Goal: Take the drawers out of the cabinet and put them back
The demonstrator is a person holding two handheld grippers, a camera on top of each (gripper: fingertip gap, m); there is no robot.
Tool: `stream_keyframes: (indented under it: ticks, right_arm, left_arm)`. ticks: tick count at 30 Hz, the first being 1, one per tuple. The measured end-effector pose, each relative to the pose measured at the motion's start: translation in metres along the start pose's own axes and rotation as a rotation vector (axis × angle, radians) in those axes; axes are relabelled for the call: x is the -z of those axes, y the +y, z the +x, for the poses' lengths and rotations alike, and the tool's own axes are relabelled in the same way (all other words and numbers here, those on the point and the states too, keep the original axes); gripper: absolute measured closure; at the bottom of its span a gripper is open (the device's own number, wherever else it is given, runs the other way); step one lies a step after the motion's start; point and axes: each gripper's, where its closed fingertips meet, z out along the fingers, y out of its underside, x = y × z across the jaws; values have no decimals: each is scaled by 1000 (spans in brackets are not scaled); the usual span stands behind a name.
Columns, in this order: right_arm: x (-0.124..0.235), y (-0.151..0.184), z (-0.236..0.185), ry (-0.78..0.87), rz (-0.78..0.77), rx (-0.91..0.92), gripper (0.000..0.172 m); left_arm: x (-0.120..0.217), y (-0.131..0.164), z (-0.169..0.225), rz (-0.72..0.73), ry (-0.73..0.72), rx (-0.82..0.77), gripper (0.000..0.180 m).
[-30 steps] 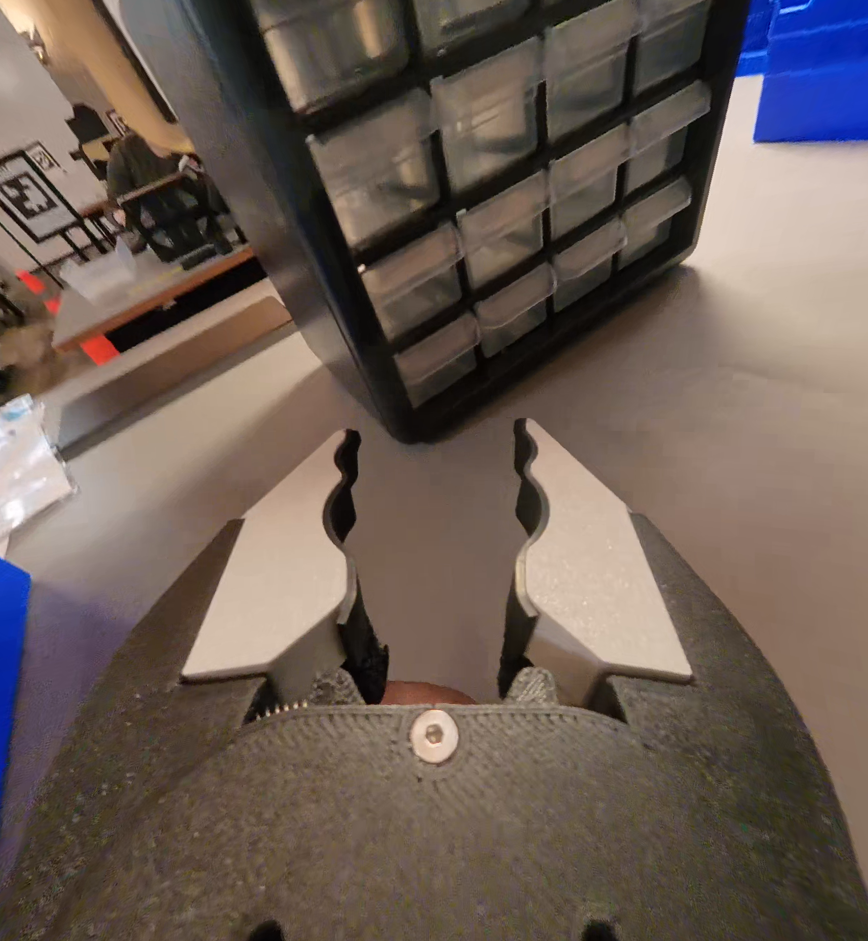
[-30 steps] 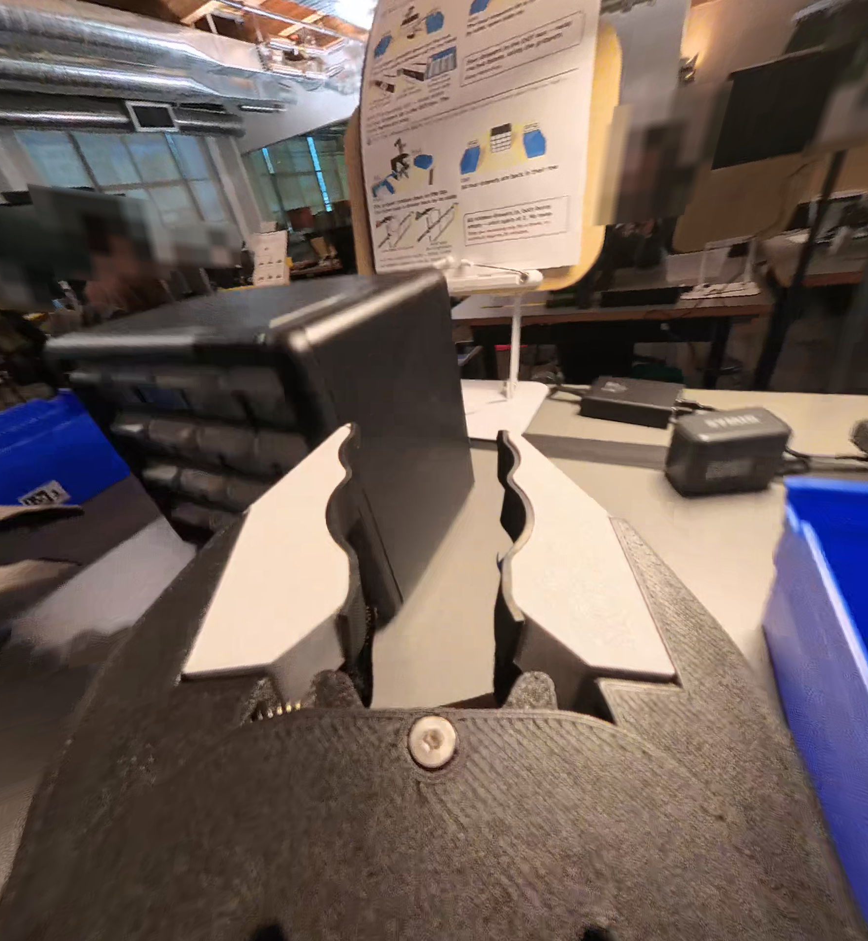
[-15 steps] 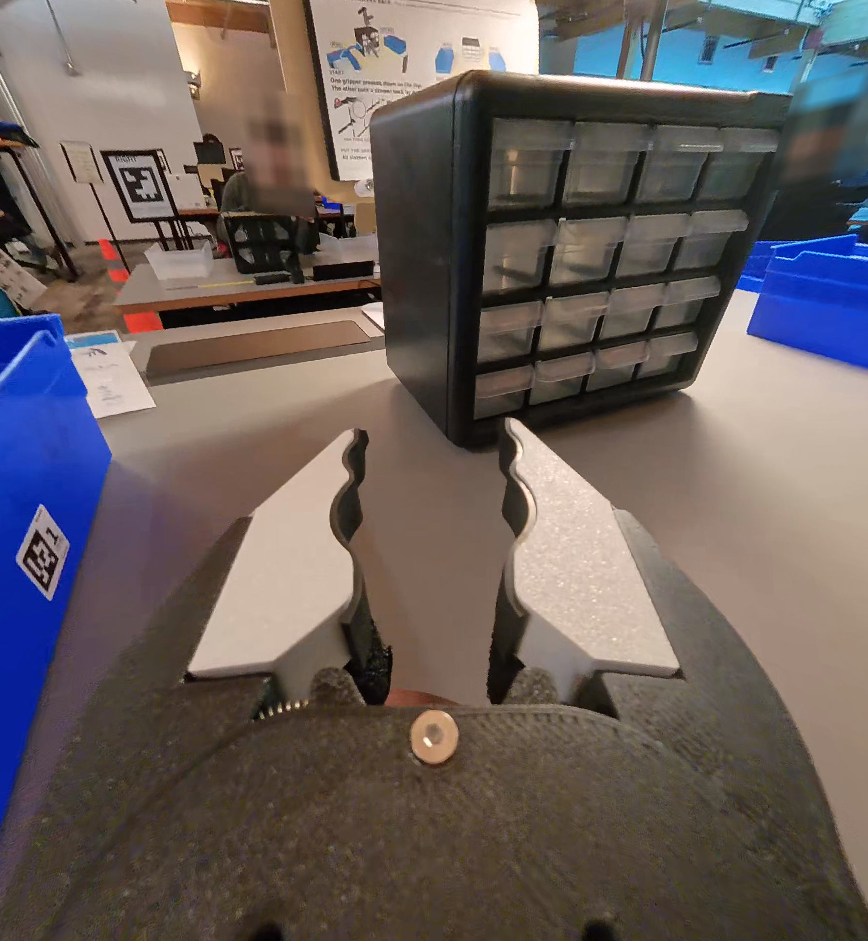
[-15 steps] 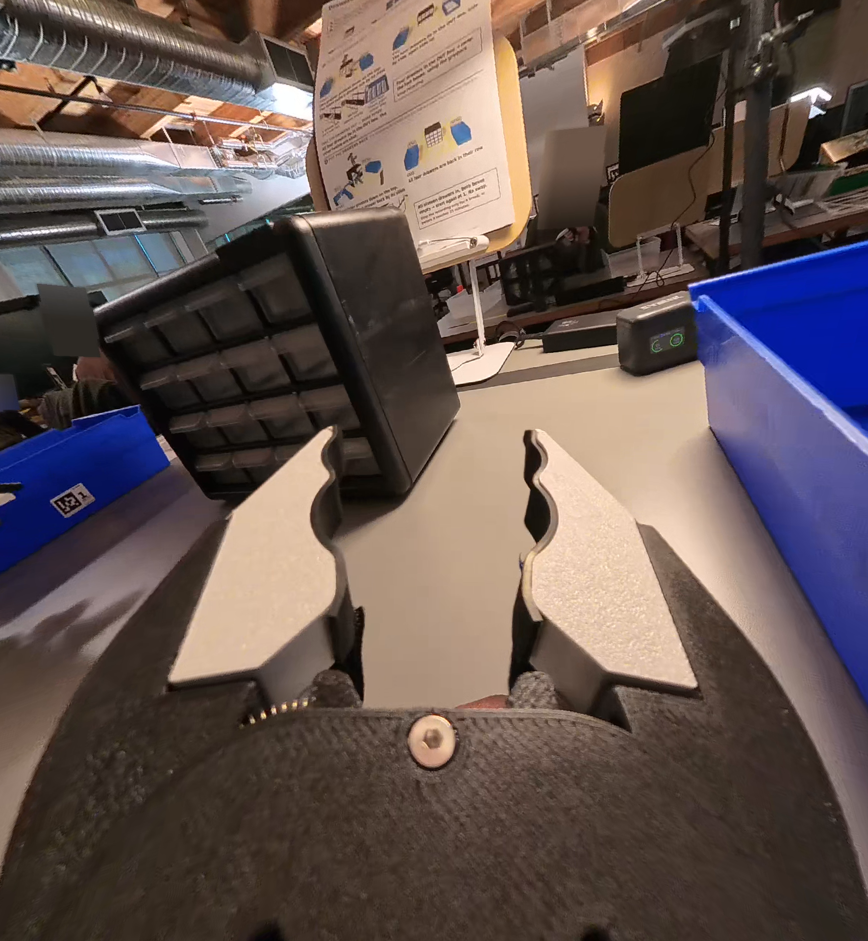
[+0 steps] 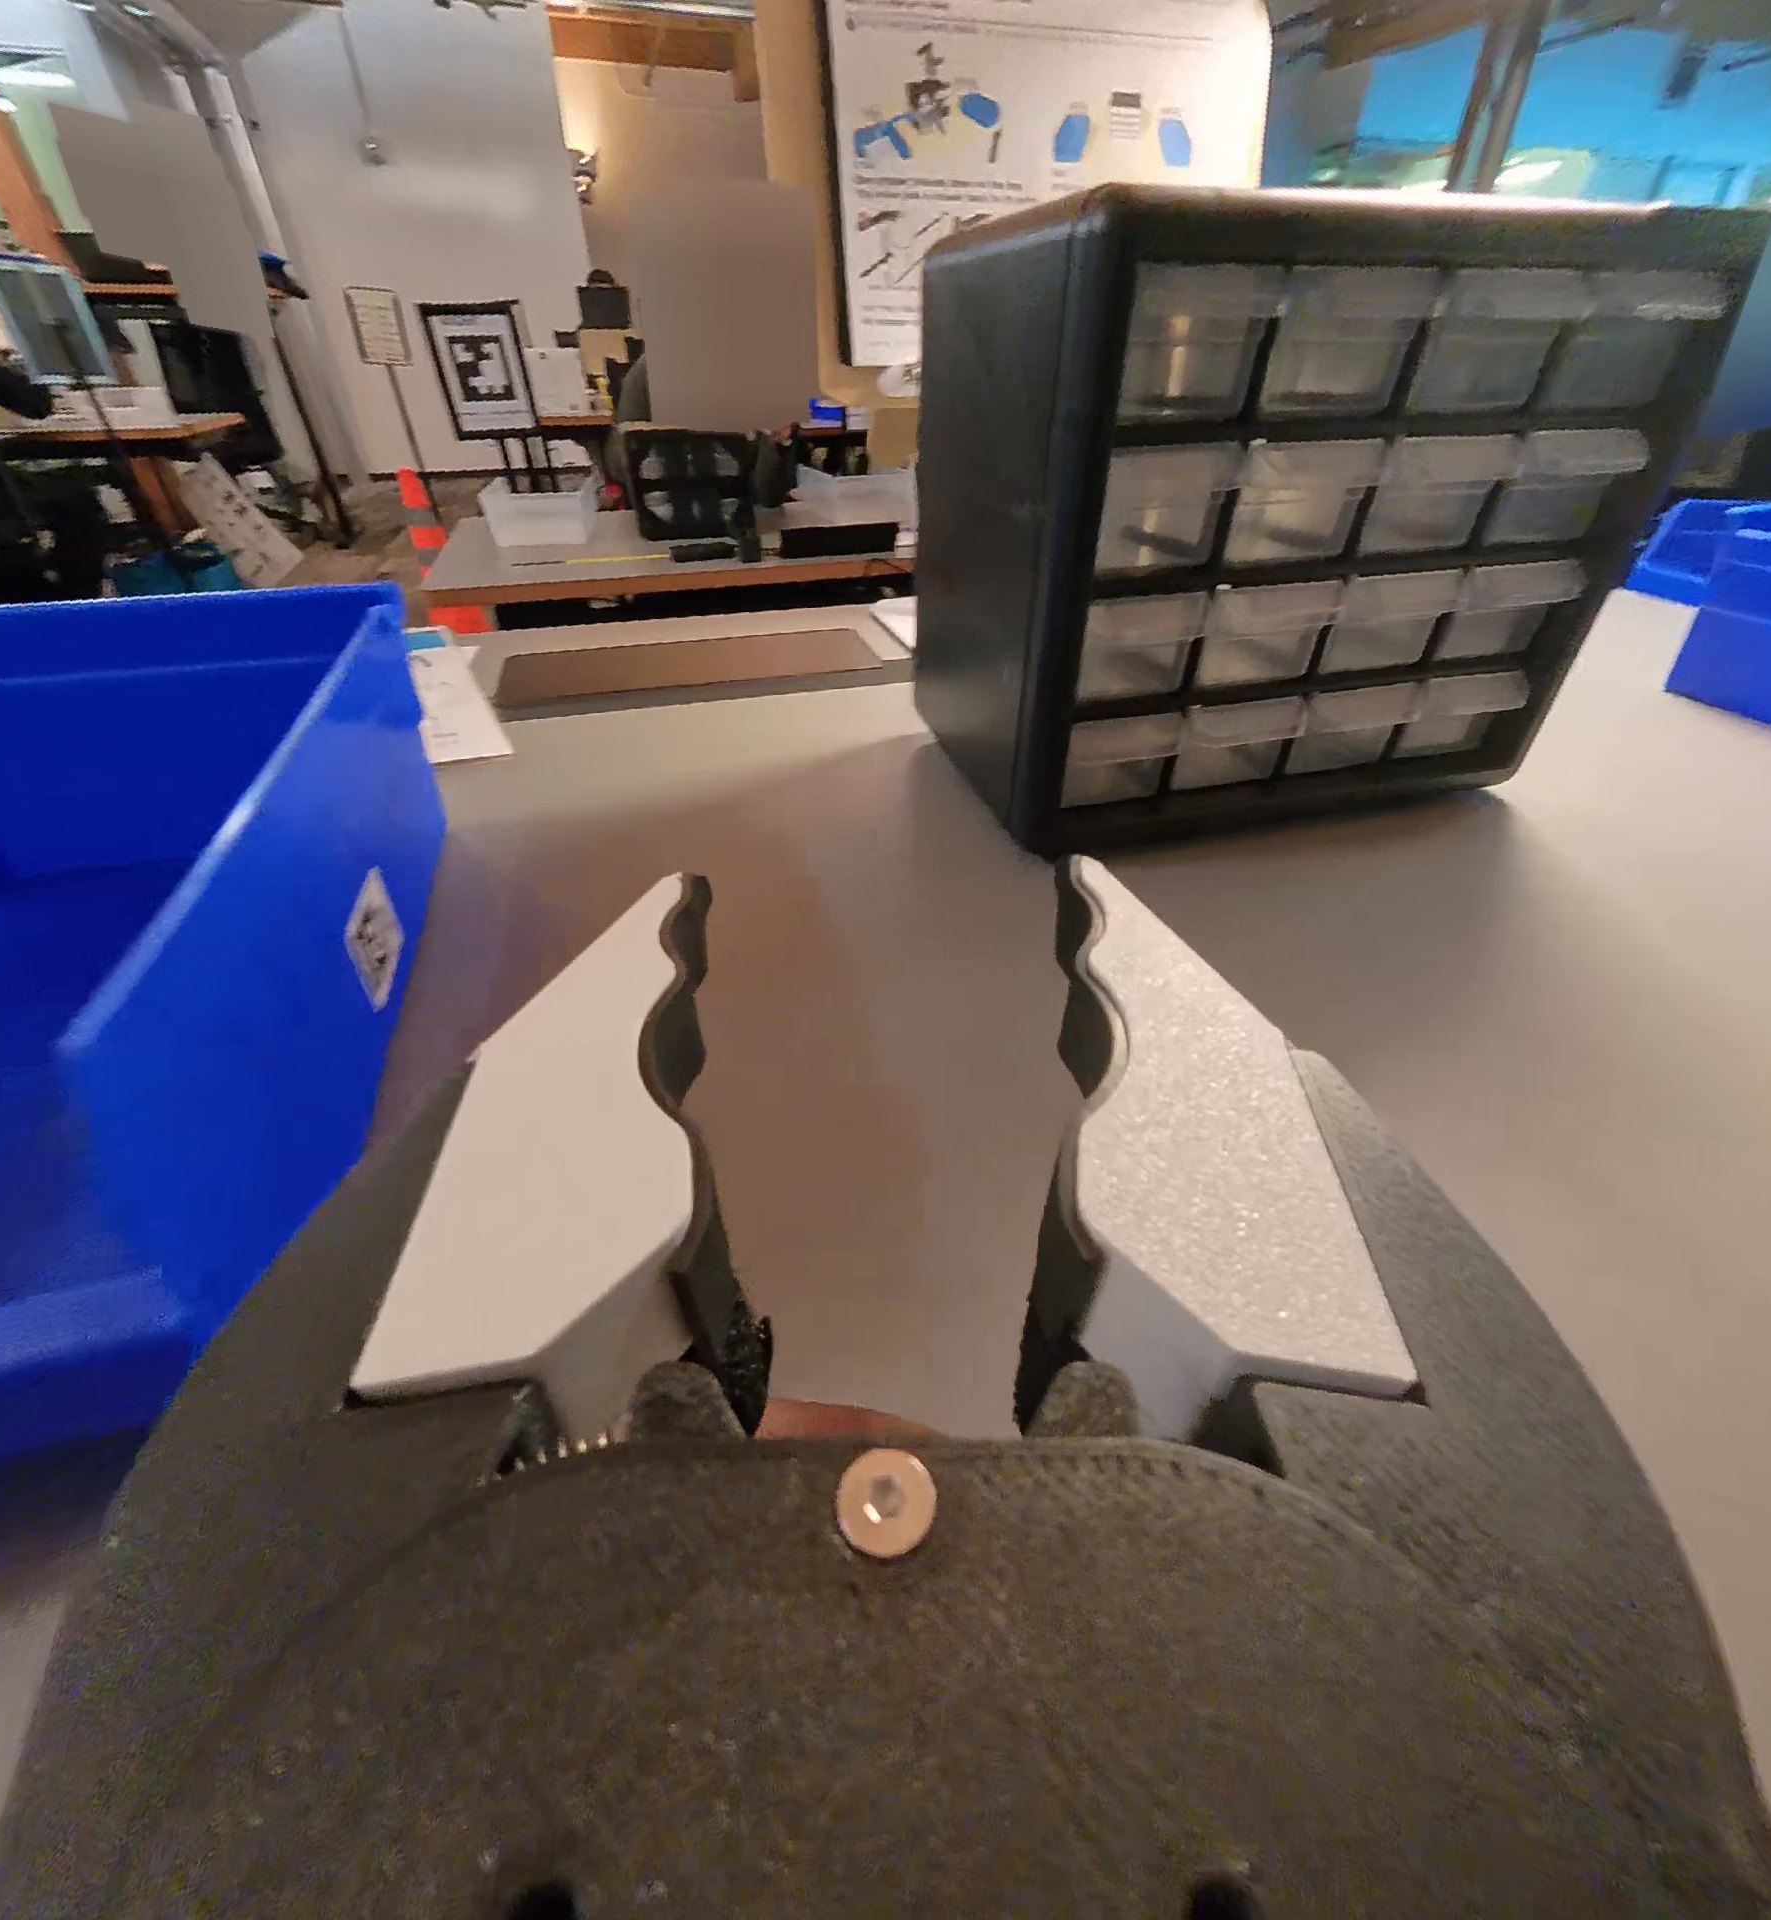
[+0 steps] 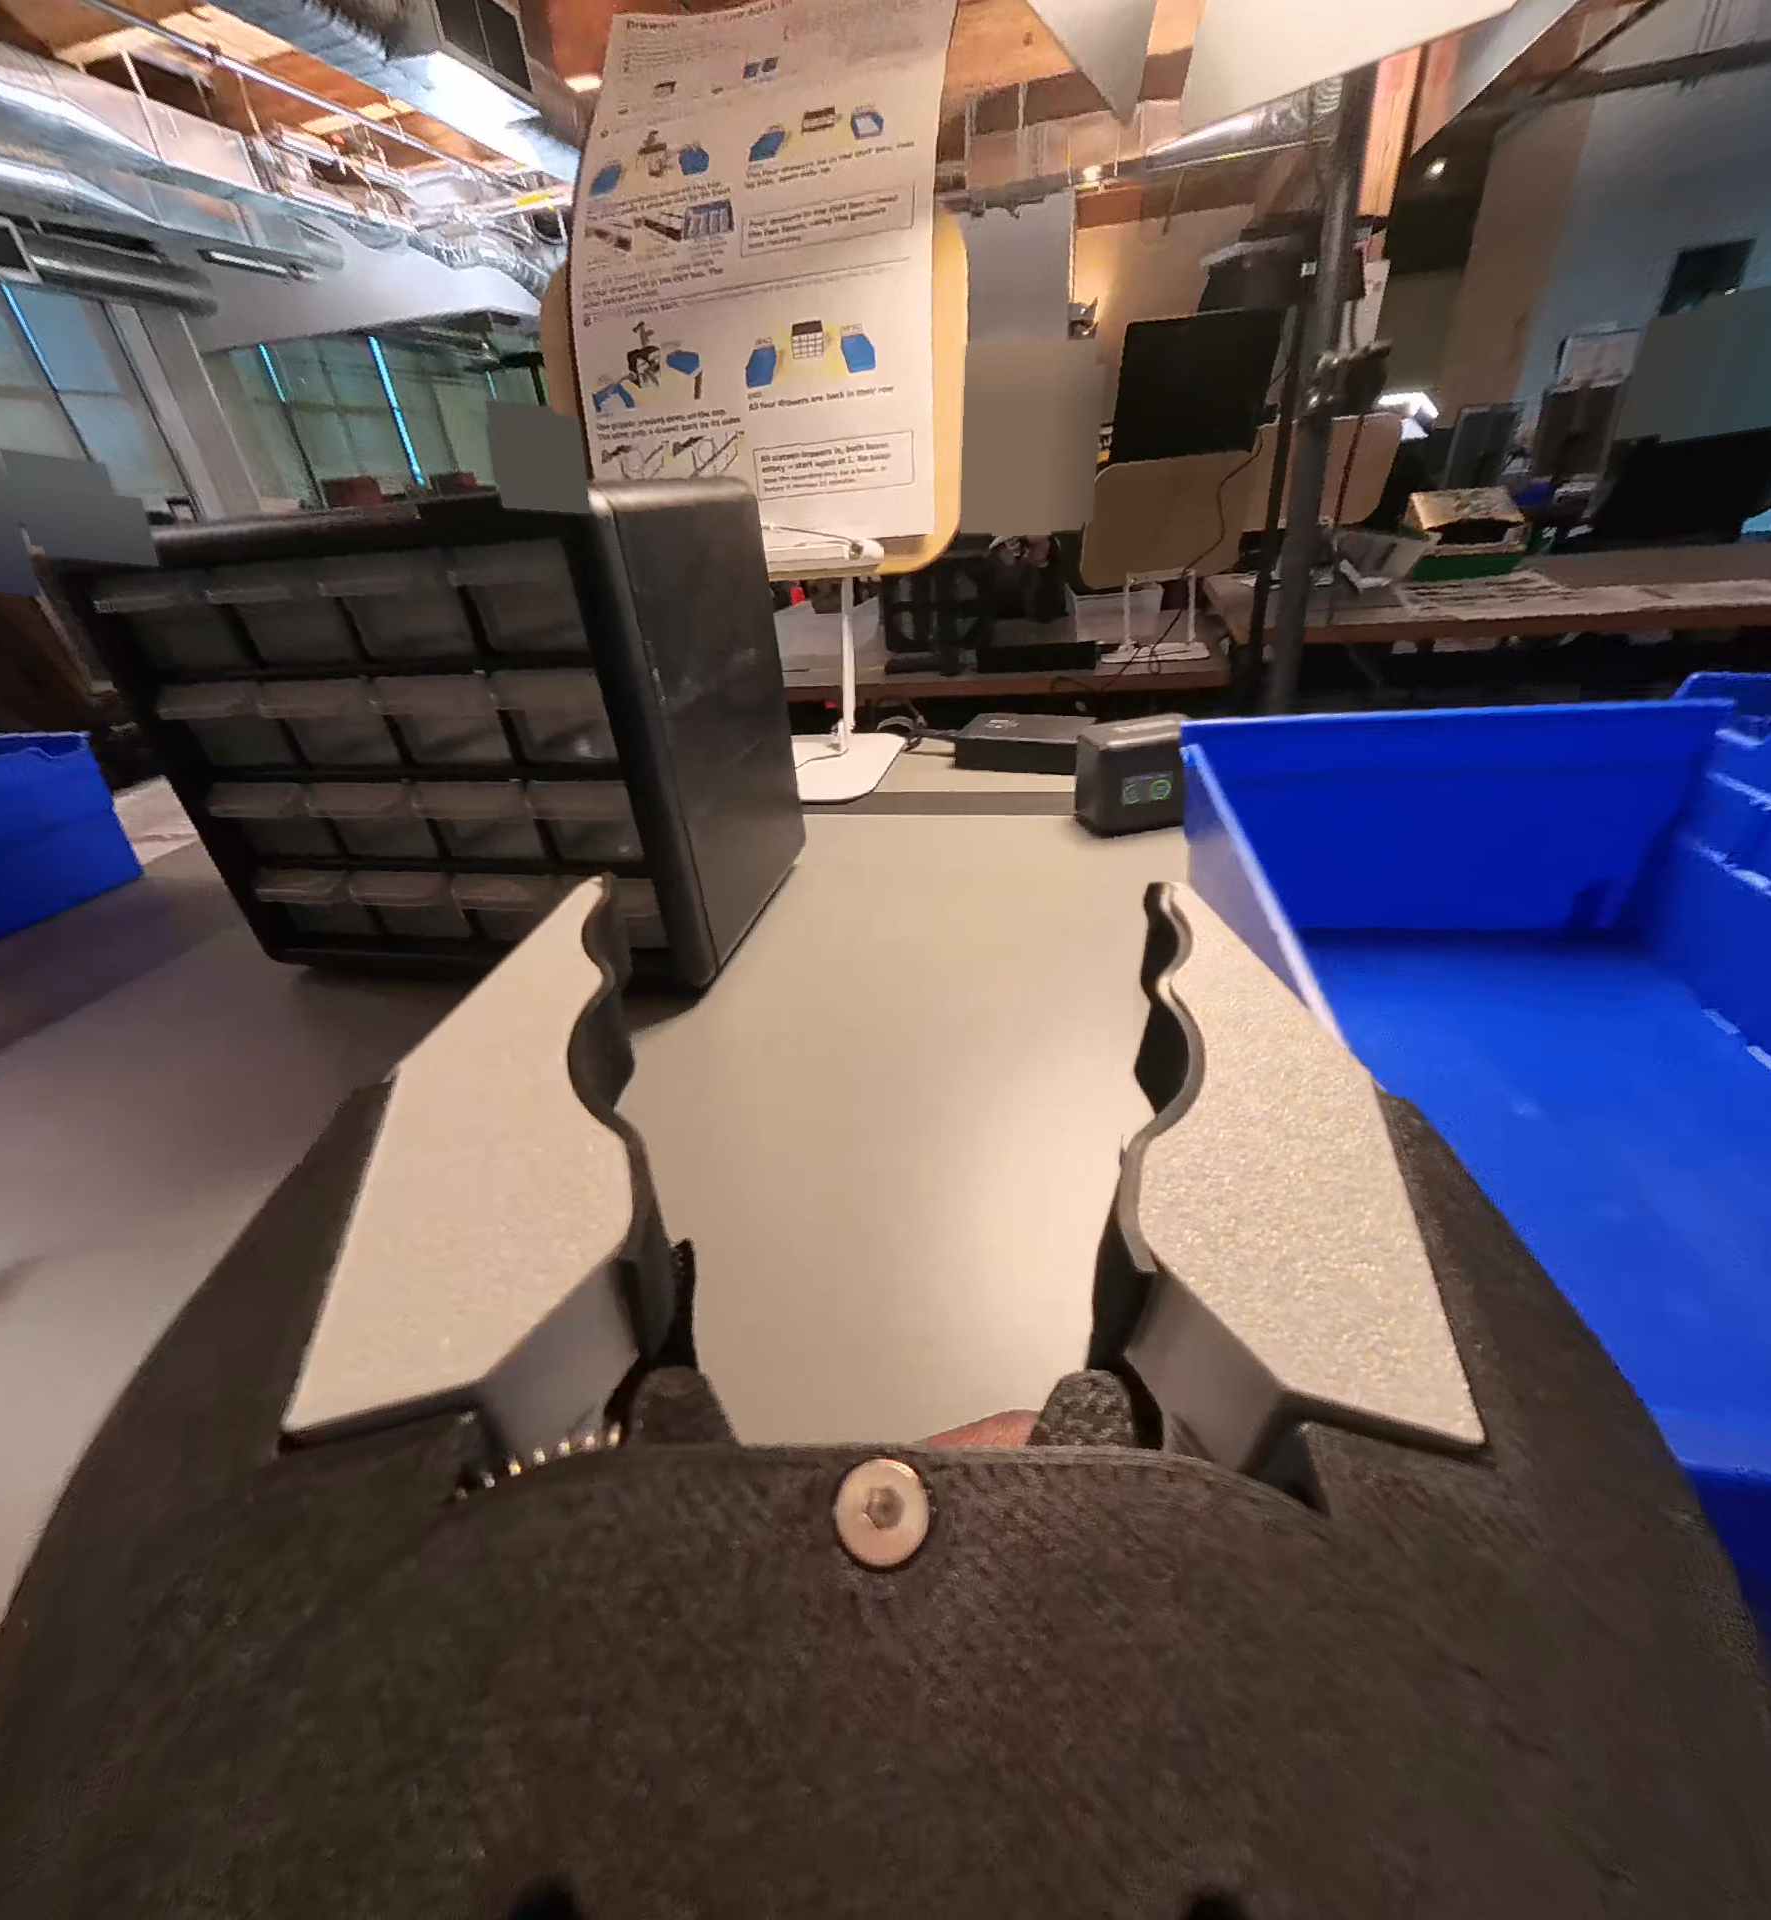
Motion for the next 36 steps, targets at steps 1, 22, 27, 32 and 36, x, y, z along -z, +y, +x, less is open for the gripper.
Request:
stream_keyframes:
  ticks: [1, 22, 27, 32, 36]
  right_arm:
    - [4, -3, 5, 8, -6, 10, 68]
    - [11, 50, 95, 155, -343, 35, 101]
    - [5, 64, 102, 189, -370, 5, 128]
    - [10, 65, 103, 194, -341, 10, 161]
    - [22, 65, 101, 180, -332, 37, 165]
  left_arm:
    - [6, 0, -5, -14, -24, -13, 110]
    - [8, 38, -151, -371, -355, -62, 144]
    - [4, 38, -143, -360, -335, -101, 176]
    - [16, 38, -129, -347, -302, -92, 177]
    - [34, 36, -106, -348, -235, -112, 177]
